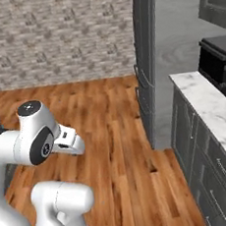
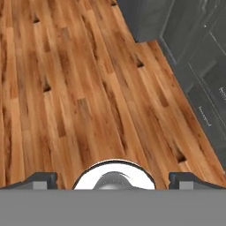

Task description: Four empty soda cans are scattered around the kitchen. Gather all the cans and cluster them next to the stove for recycling.

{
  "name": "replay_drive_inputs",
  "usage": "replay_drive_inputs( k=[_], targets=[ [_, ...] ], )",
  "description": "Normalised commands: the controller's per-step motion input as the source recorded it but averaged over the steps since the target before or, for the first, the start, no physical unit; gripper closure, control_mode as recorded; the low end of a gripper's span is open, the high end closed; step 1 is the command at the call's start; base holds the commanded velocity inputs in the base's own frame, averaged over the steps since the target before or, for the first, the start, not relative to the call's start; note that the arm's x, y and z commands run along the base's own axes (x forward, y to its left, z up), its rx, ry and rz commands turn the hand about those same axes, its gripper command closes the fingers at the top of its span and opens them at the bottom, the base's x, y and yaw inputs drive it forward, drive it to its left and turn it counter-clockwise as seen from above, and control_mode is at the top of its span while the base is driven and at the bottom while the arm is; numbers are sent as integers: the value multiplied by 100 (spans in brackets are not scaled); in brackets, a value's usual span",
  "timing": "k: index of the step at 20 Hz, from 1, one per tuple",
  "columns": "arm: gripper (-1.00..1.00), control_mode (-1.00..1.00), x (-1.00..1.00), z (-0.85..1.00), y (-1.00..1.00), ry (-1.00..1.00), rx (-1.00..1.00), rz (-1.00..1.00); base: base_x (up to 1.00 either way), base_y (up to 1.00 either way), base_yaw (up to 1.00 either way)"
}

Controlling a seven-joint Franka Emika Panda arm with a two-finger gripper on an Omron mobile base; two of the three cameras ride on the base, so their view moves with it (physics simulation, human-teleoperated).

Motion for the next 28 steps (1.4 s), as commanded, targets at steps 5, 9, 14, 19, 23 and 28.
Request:
replay_drive_inputs(
  k=[5, 9, 14, 19, 23, 28],
  targets=[
    [-100, 100, 0, 0, 0, 0, 0, 0, 17, 2, 47],
    [-100, 100, 0, 0, 0, 0, 0, 0, 89, 10, 19],
    [-100, 100, 0, 0, 0, 0, 0, 0, 100, 1, 5],
    [-100, 100, 0, 0, 0, 0, 0, 0, 100, 3, 5],
    [-100, 100, 0, 0, 0, 0, 0, 0, 100, 13, 8],
    [-100, 100, 0, 0, 0, 0, 0, 0, 100, 16, 11]
  ],
)
